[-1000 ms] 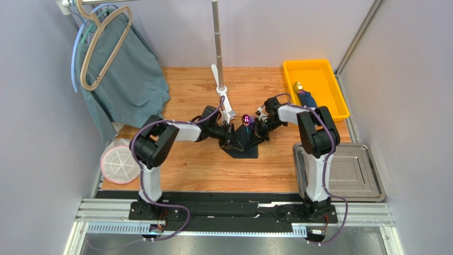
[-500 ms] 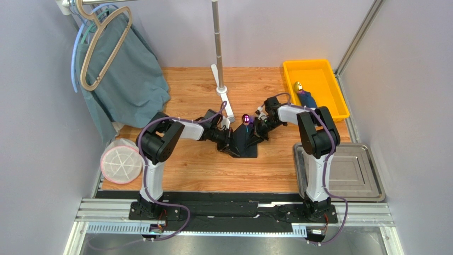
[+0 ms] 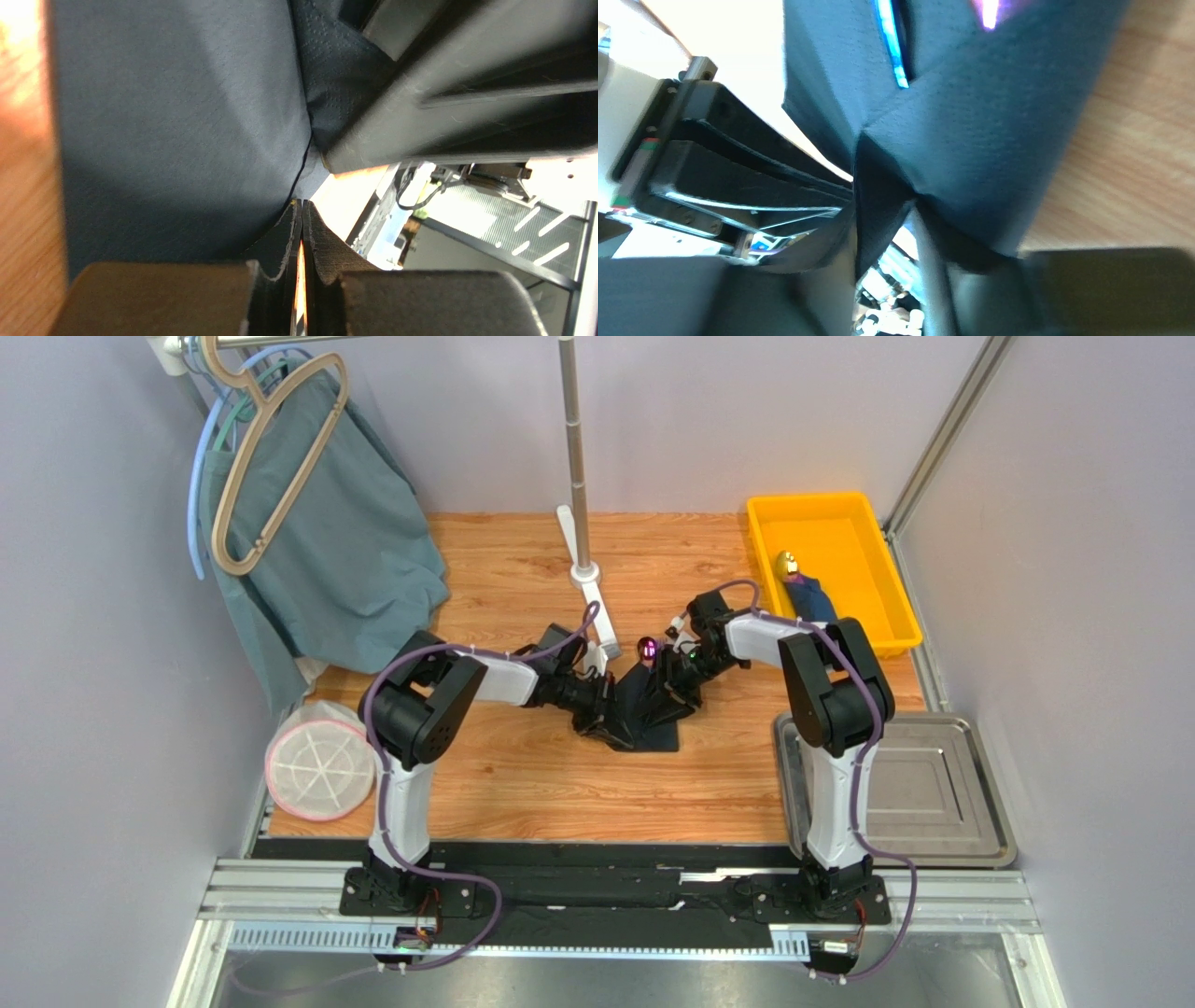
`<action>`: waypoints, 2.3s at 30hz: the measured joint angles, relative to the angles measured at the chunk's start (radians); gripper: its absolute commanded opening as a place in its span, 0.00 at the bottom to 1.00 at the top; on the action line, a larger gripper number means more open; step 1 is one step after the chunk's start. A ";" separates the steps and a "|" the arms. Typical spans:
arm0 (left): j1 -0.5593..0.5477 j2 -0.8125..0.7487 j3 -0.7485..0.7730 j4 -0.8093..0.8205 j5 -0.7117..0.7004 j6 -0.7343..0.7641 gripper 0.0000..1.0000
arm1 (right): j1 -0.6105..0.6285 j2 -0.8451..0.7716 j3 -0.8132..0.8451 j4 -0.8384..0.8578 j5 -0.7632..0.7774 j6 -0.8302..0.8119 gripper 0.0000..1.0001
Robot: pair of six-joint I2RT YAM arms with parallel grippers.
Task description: Place the utensils on the paper napkin and roll it up
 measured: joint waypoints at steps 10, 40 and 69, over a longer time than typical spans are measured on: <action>0.081 -0.096 -0.100 0.175 0.002 -0.111 0.22 | 0.000 0.000 0.006 0.002 -0.040 0.021 0.63; 0.027 -0.227 -0.125 0.169 -0.130 -0.011 0.12 | -0.012 -0.007 0.014 0.005 -0.092 0.080 0.98; -0.318 -0.252 -0.033 0.069 -0.585 1.498 0.00 | -0.012 -0.007 0.014 0.005 -0.092 0.080 0.97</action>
